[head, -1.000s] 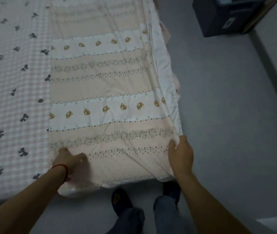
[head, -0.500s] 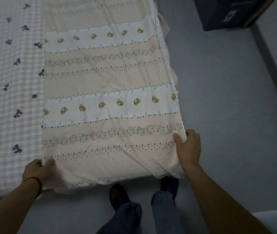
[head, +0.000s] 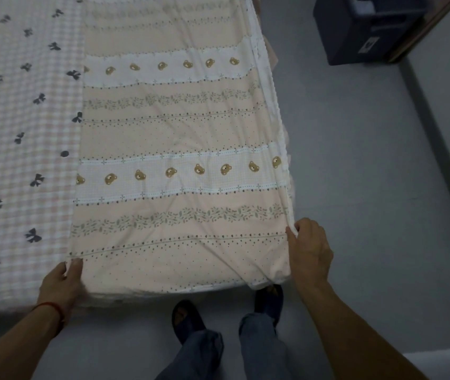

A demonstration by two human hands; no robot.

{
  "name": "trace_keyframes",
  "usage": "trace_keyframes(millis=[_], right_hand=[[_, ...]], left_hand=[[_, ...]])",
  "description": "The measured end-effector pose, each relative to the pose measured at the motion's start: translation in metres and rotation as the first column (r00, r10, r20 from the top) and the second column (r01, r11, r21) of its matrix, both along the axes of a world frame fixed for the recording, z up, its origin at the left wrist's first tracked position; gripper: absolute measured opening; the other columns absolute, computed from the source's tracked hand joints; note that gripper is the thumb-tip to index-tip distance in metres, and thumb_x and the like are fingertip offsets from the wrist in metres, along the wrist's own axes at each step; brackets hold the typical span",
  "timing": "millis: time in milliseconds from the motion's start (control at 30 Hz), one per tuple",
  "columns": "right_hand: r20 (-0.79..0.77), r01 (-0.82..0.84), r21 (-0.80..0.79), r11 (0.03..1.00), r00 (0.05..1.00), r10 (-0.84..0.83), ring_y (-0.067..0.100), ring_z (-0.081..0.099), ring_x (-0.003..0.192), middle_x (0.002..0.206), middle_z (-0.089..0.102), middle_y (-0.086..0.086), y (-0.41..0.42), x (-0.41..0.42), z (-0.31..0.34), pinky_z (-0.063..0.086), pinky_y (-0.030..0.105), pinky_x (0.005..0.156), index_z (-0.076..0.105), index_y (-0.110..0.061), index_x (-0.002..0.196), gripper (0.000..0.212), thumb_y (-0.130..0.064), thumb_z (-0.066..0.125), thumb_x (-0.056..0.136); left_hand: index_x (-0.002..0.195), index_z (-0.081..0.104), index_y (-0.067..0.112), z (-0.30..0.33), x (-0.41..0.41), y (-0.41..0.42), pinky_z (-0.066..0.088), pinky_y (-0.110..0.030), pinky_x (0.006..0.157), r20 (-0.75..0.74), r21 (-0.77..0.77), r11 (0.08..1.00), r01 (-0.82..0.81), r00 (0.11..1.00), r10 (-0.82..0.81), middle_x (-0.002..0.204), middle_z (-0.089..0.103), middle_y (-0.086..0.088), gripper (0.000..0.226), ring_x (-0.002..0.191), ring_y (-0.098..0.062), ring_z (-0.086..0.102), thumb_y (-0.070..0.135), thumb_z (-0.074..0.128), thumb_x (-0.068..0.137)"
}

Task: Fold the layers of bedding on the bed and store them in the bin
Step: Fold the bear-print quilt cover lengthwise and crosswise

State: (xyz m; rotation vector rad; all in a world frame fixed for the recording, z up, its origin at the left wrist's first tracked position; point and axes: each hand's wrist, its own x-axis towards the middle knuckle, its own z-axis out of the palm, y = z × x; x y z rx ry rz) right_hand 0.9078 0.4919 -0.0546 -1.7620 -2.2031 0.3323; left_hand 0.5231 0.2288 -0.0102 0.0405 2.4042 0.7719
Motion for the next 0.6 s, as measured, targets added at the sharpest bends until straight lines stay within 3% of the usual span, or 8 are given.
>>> trace_keyframes(millis=[100, 233, 333, 400, 533, 600], right_hand=[[-0.009, -0.048, 0.006, 0.999, 0.999, 0.048, 0.025, 0.057, 0.071, 0.08, 0.058, 0.009, -0.001, -0.002, 0.003, 0.037, 0.028, 0.051, 0.057, -0.009, 0.084, 0.024, -0.015, 0.08, 0.086], [-0.188, 0.095, -0.351, 0.932, 0.967, -0.17, 0.025, 0.06, 0.074, 0.086, 0.06, 0.007, 0.002, -0.003, 0.007, 0.047, 0.035, 0.061, 0.046, -0.014, 0.098, 0.025, -0.038, 0.052, 0.104], [-0.211, 0.195, -0.468, 0.862, 0.922, -0.324, 0.027, 0.062, 0.08, 0.093, 0.061, 0.005, 0.007, 0.009, 0.013, 0.054, 0.04, 0.067, 0.047, -0.013, 0.11, 0.035, -0.047, 0.047, 0.104], [-0.161, 0.204, -0.498, 0.843, 0.933, -0.321, 0.027, 0.062, 0.085, 0.096, 0.06, 0.004, 0.008, 0.018, 0.018, 0.053, 0.038, 0.07, 0.053, -0.009, 0.115, 0.04, -0.048, 0.051, 0.103], [-0.107, 0.153, -0.481, 0.863, 0.967, -0.231, 0.027, 0.059, 0.09, 0.104, 0.06, 0.014, 0.008, 0.027, 0.025, 0.046, 0.034, 0.074, 0.058, -0.005, 0.107, 0.031, -0.035, 0.062, 0.1], [-0.112, 0.17, -0.47, 0.866, 0.962, -0.25, 0.029, 0.059, 0.09, 0.104, 0.061, 0.015, 0.009, 0.027, 0.035, 0.046, 0.035, 0.075, 0.059, -0.005, 0.102, 0.027, -0.031, 0.064, 0.099]], left_hand=[[0.128, 0.061, -0.004, 0.0, -0.001, 0.0, 0.039, -0.041, 0.094, -0.005, -0.008, 1.0, -0.007, 1.0, 0.007, 0.128, 0.06, -0.025, 0.048, 0.11, -0.035, 0.055, 0.036, 0.047, 0.105], [0.129, 0.061, -0.006, 0.006, 0.002, 0.0, 0.04, -0.043, 0.096, 0.035, -0.065, 0.997, 0.05, 0.998, -0.048, 0.128, 0.059, -0.022, 0.06, 0.122, -0.045, 0.052, 0.045, 0.044, 0.104], [0.129, 0.061, -0.008, 0.012, 0.002, -0.006, 0.04, -0.047, 0.103, 0.008, -0.076, 0.995, 0.064, 0.998, -0.064, 0.133, 0.058, -0.027, 0.067, 0.123, -0.046, 0.052, 0.051, 0.045, 0.102], [0.125, 0.063, -0.008, 0.019, -0.001, -0.012, 0.044, -0.052, 0.103, -0.004, -0.086, 0.996, 0.022, 1.0, -0.022, 0.129, 0.06, -0.029, 0.072, 0.115, -0.044, 0.056, 0.057, 0.047, 0.1], [0.096, 0.068, -0.004, 0.043, 0.002, -0.007, 0.05, -0.051, 0.089, -0.015, -0.084, 0.995, 0.054, 0.998, -0.056, 0.099, 0.066, -0.024, 0.06, 0.091, -0.039, 0.059, 0.052, 0.047, 0.102], [0.095, 0.068, -0.004, 0.059, 0.005, -0.006, 0.049, -0.046, 0.083, -0.002, -0.054, 0.996, 0.071, 0.997, -0.071, 0.091, 0.065, -0.02, 0.056, 0.081, -0.03, 0.058, 0.048, 0.047, 0.102]])
